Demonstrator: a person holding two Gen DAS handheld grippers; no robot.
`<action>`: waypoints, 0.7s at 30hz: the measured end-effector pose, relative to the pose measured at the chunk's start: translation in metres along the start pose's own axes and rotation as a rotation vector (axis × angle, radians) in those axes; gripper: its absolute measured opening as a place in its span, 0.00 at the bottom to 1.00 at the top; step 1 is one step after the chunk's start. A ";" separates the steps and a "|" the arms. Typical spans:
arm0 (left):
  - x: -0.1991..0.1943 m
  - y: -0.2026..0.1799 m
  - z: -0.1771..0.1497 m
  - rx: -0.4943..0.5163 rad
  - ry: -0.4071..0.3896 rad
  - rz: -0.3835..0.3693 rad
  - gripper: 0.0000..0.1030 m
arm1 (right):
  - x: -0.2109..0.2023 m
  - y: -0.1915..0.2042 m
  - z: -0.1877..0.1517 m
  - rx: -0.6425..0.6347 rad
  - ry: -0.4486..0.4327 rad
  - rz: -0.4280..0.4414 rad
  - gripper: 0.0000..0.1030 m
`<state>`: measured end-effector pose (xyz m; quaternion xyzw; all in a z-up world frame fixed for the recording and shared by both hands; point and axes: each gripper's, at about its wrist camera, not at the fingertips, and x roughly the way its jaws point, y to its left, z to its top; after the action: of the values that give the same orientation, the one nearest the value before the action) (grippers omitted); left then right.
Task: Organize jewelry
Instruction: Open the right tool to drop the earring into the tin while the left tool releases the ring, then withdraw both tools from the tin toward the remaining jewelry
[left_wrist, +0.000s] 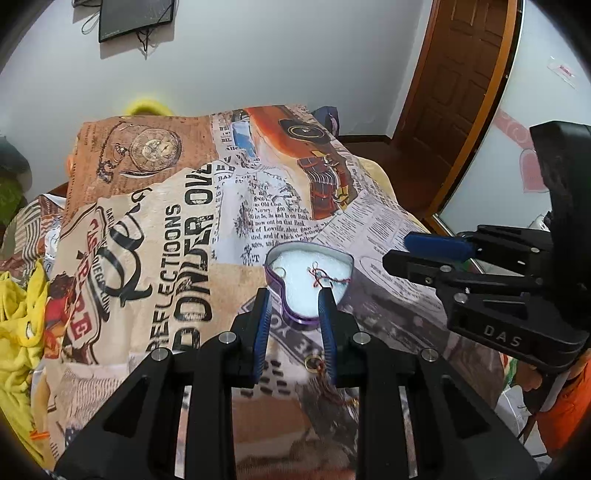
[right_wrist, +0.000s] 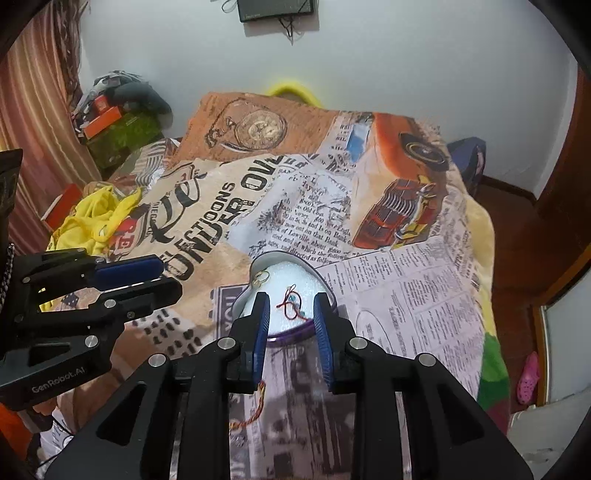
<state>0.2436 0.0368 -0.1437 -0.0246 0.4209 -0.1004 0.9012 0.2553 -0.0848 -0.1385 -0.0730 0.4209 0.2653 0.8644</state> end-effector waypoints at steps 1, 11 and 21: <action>-0.003 -0.001 -0.003 0.001 0.001 0.004 0.25 | -0.004 0.002 -0.002 0.001 -0.005 -0.004 0.28; -0.016 -0.008 -0.031 0.006 0.036 0.025 0.27 | -0.032 0.012 -0.028 0.015 -0.050 -0.041 0.41; -0.009 -0.011 -0.062 -0.002 0.099 0.025 0.28 | -0.027 0.014 -0.063 0.021 -0.005 -0.057 0.41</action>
<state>0.1890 0.0304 -0.1752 -0.0151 0.4652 -0.0899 0.8805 0.1909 -0.1055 -0.1558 -0.0753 0.4192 0.2362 0.8734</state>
